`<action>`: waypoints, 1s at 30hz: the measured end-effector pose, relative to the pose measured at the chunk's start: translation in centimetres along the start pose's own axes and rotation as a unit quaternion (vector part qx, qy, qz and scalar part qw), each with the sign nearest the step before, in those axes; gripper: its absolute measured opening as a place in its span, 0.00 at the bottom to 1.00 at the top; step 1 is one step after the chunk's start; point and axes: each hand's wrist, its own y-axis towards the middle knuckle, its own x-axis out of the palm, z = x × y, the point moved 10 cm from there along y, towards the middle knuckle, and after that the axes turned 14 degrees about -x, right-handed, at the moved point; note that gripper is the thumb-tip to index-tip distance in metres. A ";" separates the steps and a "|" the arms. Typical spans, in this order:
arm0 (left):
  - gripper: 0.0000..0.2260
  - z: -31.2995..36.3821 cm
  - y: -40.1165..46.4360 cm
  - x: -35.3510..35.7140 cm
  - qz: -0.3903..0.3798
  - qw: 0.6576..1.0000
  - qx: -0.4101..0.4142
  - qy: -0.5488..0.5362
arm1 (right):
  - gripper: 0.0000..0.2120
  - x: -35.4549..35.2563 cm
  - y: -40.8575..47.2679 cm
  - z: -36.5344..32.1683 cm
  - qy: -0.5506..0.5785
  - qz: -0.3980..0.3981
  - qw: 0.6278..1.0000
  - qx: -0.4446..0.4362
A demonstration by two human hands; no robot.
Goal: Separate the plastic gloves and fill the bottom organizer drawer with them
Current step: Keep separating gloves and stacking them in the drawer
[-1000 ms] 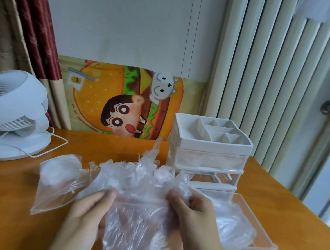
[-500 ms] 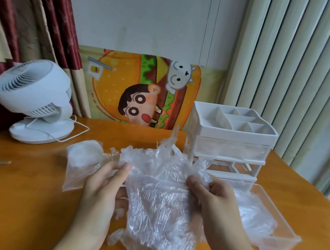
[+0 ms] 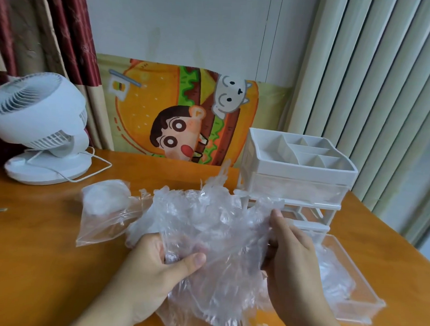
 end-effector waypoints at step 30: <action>0.06 0.8 -0.6 -1.2 0.051 0.998 -0.003 -0.047 | 0.08 -1.2 1.2 -0.4 -0.022 -0.021 0.998 -0.062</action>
